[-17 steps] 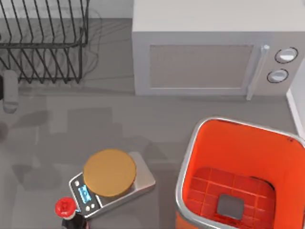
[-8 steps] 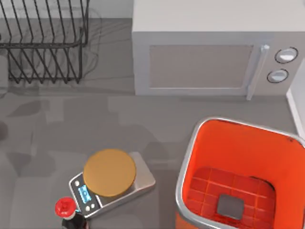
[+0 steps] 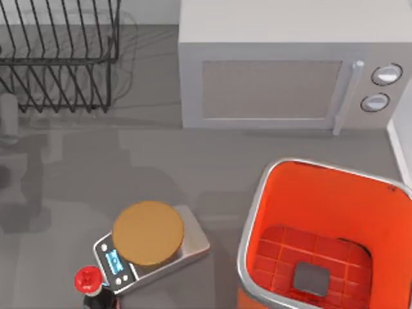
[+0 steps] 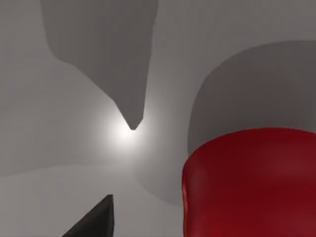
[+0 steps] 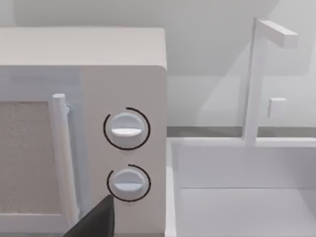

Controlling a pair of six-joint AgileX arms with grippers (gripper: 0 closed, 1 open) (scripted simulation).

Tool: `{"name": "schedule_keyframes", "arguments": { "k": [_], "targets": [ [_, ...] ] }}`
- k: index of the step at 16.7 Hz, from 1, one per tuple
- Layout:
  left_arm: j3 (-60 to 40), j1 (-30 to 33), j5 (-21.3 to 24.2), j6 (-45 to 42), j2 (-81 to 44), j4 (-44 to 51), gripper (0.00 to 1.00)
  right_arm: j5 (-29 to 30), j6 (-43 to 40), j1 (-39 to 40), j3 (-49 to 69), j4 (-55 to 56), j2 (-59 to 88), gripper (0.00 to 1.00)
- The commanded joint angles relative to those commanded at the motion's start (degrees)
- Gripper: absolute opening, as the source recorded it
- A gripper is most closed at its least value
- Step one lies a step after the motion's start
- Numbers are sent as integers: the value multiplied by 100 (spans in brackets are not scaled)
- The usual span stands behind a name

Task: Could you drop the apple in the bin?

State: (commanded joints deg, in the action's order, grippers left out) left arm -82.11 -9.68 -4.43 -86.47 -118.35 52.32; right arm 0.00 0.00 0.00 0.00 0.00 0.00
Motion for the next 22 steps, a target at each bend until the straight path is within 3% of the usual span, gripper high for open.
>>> {"name": "schedule_keyframes", "arguments": {
  "k": [7, 20, 22],
  "targets": [
    [320, -46, 3, -50, -246, -541, 100, 0, 0, 0, 0, 0, 0, 100],
    [320, -46, 3, -50, -246, -541, 2, 0, 0, 0, 0, 0, 0, 100],
    [320, -46, 3, -50, -246, -541, 0, 0, 0, 0, 0, 0, 0, 100]
  ]
}}
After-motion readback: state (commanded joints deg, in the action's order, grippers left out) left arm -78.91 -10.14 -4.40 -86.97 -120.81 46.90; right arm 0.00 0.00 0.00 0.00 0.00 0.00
